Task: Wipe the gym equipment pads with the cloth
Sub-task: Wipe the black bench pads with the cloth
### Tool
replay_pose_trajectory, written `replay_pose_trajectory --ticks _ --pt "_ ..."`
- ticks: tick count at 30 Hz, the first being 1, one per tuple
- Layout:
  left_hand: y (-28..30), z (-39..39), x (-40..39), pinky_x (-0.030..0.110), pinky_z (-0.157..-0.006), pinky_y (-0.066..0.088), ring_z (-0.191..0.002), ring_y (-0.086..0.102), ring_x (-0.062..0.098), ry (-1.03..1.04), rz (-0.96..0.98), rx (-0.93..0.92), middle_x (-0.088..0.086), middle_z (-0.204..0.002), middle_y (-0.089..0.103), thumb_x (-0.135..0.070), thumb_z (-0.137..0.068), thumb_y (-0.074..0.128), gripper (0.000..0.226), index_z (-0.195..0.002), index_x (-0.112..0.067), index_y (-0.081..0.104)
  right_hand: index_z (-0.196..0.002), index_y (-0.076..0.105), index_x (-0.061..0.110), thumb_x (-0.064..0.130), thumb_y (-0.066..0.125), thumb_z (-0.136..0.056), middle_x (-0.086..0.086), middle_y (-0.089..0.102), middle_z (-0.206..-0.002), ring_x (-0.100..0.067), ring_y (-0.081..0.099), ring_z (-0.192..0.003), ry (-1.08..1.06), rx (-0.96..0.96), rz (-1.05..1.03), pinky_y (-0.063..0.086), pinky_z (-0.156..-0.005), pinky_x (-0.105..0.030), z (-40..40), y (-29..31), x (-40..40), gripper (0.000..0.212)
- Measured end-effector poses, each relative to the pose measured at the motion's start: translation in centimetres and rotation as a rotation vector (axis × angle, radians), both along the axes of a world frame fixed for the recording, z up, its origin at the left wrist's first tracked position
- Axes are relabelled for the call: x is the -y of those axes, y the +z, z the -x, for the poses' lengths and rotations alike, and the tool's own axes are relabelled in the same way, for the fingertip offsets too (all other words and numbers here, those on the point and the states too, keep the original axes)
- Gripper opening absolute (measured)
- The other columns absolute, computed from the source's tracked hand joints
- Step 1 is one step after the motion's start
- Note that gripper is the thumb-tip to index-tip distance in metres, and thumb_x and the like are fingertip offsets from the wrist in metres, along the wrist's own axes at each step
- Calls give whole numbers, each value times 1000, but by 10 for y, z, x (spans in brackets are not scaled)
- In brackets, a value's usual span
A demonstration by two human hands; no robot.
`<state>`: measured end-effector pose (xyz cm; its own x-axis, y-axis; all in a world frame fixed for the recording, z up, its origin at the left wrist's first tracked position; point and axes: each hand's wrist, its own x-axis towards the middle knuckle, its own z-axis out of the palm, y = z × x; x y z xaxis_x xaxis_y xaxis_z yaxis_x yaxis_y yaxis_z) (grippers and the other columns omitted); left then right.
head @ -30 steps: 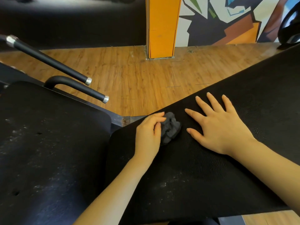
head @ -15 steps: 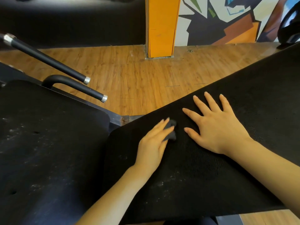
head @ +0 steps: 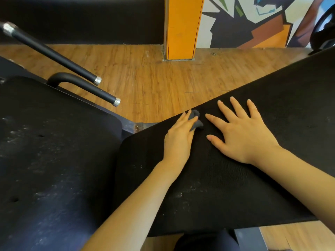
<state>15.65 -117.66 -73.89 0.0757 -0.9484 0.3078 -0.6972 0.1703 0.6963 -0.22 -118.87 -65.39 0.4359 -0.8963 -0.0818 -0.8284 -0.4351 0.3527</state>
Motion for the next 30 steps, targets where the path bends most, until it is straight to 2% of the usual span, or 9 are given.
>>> replay_pose_trajectory --ticks 3,5,7,10,12,18,24,27,30 --pt "-17 -10 -54 33 -113 27 -137 32 8 -18 -6 48 -7 -150 35 -10 -92 60 48 -137 -23 52 -151 10 37 66 0 -83 -9 5 -161 -34 -4 -147 3 -7 -14 -1 -116 -56 1 1 -1 75" --pt "-26 -22 -91 34 -109 32 -135 36 10 -61 35 52 -10 -147 31 -15 -89 62 50 -137 -23 51 -152 7 38 66 -1 -83 -9 2 -161 -34 -6 -147 5 -15 -20 -2 -117 -56 1 1 -1 75" --pt "-29 -24 -82 35 -107 35 -139 33 16 -95 72 111 -6 -153 24 -21 -88 57 55 -141 -28 44 -152 7 38 66 -2 -82 -9 2 -161 -34 -6 -147 2 -16 -21 -2 -116 -56 1 2 -1 75" --pt "-15 -4 -28 34 -111 22 -146 5 14 -97 32 182 -2 -161 9 -22 -93 53 58 -146 -34 33 -152 10 37 67 -1 -83 -8 4 -161 -34 -5 -147 -1 -12 -8 -1 -116 -56 0 1 -1 75" --pt "-7 0 -8 31 -113 17 -143 -4 8 -101 0 187 -4 -161 8 -23 -97 50 53 -147 -33 34 -151 12 37 67 -2 -82 -8 7 -160 -34 -3 -147 -8 -1 -5 -1 -116 -56 -1 2 -1 77" --pt "-27 -26 -64 29 -112 13 -144 6 6 -215 49 177 -11 -157 7 -34 -92 49 54 -145 -29 38 -151 3 38 66 -6 -81 -8 -1 -161 -34 -8 -146 -5 -25 -28 -3 -117 -56 -1 3 -2 77" --pt "7 -4 17 33 -115 19 -147 10 12 -130 -43 131 -3 -161 16 -35 -98 49 49 -146 -30 38 -152 3 37 67 -4 -84 -8 -1 -161 -33 -8 -147 -10 -21 -13 -3 -116 -56 -3 1 -1 74" --pt "-4 -13 -20 24 -110 11 -143 7 4 -151 -19 97 -7 -159 16 -32 -98 51 48 -144 -33 39 -152 3 38 67 -3 -84 -8 -1 -161 -33 -9 -147 -5 -28 -28 -3 -116 -56 0 1 0 74" --pt "-26 -27 -81 23 -114 15 -144 12 2 -208 20 49 -12 -157 17 -32 -92 51 51 -141 -37 37 -152 3 38 66 -3 -85 -8 -2 -161 -33 -9 -147 -3 -22 -24 -4 -116 -55 1 2 -2 73"
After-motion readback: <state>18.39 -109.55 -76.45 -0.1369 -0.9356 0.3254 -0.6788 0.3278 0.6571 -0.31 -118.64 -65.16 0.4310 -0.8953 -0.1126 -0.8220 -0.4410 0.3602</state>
